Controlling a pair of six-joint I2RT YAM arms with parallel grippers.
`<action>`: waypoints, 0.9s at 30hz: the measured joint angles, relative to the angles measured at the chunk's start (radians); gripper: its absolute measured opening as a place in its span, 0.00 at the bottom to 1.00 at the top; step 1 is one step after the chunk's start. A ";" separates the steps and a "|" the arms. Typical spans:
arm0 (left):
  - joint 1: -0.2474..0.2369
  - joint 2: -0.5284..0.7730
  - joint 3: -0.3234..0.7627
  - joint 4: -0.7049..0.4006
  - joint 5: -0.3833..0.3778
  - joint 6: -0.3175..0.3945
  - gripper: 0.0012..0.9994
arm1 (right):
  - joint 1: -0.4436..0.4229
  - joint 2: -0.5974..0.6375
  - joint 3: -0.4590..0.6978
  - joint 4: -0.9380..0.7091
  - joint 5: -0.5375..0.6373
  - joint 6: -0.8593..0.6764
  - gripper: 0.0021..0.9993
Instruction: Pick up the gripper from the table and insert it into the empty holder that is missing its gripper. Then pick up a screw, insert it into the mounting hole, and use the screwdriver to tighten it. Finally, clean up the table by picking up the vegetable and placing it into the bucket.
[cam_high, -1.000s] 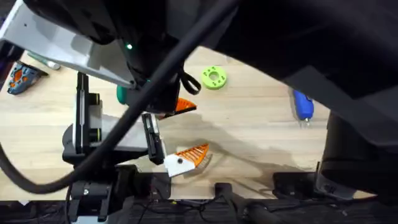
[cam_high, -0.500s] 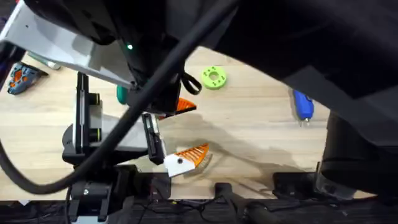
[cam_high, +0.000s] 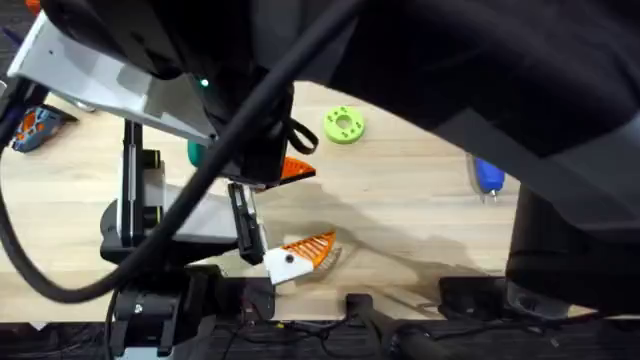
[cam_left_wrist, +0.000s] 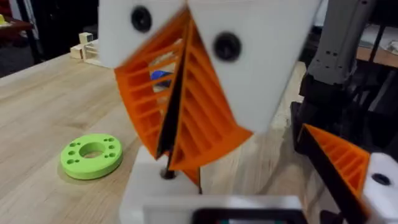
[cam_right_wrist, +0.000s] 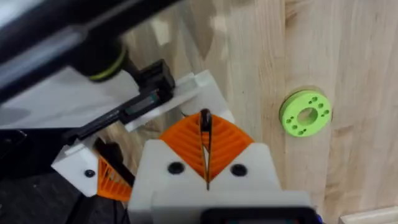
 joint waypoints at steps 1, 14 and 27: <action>0.000 0.000 0.000 0.000 0.000 0.000 0.99 | 0.000 0.000 0.000 0.000 0.000 0.000 0.00; 0.000 0.000 0.000 0.000 0.000 0.000 0.99 | 0.000 0.000 0.000 0.000 0.000 0.000 0.00; 0.000 0.000 0.000 0.000 0.000 0.000 0.99 | 0.000 0.018 0.000 0.003 0.000 0.000 0.00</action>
